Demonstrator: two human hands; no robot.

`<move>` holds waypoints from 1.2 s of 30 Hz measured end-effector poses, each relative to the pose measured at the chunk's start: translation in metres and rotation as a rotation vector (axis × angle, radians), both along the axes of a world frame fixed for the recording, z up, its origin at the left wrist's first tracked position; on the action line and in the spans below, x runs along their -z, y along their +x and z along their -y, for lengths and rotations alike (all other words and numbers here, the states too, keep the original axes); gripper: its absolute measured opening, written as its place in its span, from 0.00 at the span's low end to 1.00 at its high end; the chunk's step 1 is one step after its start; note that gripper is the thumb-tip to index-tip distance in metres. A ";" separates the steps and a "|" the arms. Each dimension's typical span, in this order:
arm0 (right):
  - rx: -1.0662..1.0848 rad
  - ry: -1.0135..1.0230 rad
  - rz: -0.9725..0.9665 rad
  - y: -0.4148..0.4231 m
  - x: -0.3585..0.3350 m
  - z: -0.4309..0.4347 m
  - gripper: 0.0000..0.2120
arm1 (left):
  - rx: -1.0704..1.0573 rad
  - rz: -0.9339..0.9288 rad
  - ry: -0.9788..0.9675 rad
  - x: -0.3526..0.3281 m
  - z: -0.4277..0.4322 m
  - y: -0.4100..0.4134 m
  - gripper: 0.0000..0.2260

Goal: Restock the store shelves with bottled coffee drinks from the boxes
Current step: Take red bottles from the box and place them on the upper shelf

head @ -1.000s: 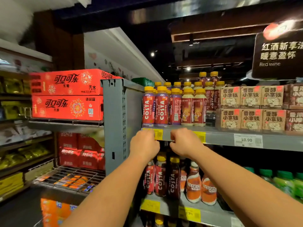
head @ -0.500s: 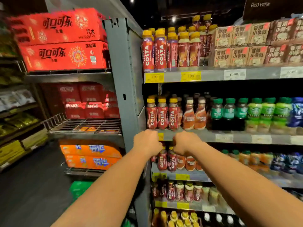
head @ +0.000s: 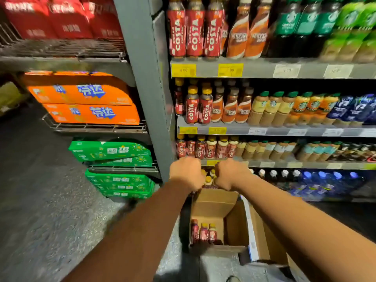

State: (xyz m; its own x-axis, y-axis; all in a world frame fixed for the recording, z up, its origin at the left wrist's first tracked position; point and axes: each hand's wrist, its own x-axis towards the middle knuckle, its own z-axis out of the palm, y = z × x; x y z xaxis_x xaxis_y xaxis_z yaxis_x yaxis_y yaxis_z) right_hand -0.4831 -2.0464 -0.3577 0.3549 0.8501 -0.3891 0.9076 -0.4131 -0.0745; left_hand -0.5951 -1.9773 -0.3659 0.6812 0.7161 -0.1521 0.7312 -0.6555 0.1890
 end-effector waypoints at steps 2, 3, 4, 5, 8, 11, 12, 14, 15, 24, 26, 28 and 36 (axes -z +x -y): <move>0.011 -0.047 -0.025 0.006 0.031 0.008 0.09 | 0.035 -0.020 -0.033 0.037 0.008 0.004 0.09; 0.022 -0.076 -0.038 0.010 0.045 0.012 0.10 | 0.049 -0.034 -0.058 0.055 0.012 0.006 0.09; 0.035 -0.113 -0.053 0.014 0.060 0.016 0.11 | 0.047 -0.050 -0.106 0.071 0.016 0.010 0.08; 0.044 -0.147 -0.070 0.019 0.074 0.019 0.11 | 0.036 -0.076 -0.164 0.085 0.020 0.013 0.08; 0.066 -0.215 -0.124 0.035 0.117 0.023 0.14 | 0.055 -0.153 -0.197 0.126 0.024 0.029 0.10; 0.094 -0.257 -0.178 0.054 0.156 0.020 0.14 | 0.094 -0.216 -0.177 0.161 0.023 0.047 0.09; 0.110 -0.271 -0.195 0.061 0.169 0.018 0.15 | 0.091 -0.241 -0.192 0.172 0.021 0.054 0.10; 0.145 -0.283 -0.239 0.076 0.194 0.015 0.15 | 0.051 -0.258 -0.246 0.196 0.017 0.067 0.10; 0.165 -0.282 -0.270 0.082 0.207 0.014 0.15 | 0.019 -0.254 -0.279 0.209 0.015 0.073 0.09; 0.348 -0.345 -0.457 0.111 0.387 0.020 0.11 | -0.159 -0.207 -0.518 0.384 0.006 0.100 0.07; 0.387 -0.369 -0.508 0.104 0.438 0.022 0.10 | -0.154 -0.263 -0.560 0.436 0.009 0.098 0.09; 0.428 -0.405 -0.543 0.096 0.491 0.023 0.12 | -0.150 -0.320 -0.599 0.490 0.012 0.096 0.09; 0.531 -0.545 -0.653 0.075 0.680 0.017 0.14 | -0.424 -0.342 -0.927 0.692 0.027 0.093 0.20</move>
State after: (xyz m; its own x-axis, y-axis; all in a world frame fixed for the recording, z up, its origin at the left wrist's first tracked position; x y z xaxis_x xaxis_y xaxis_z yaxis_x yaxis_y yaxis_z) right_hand -0.4083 -2.0634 -1.0372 0.2145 0.2911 -0.9324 0.4444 -0.8791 -0.1722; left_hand -0.5017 -2.0047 -1.0583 0.2225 0.3920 -0.8926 0.9736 -0.0421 0.2242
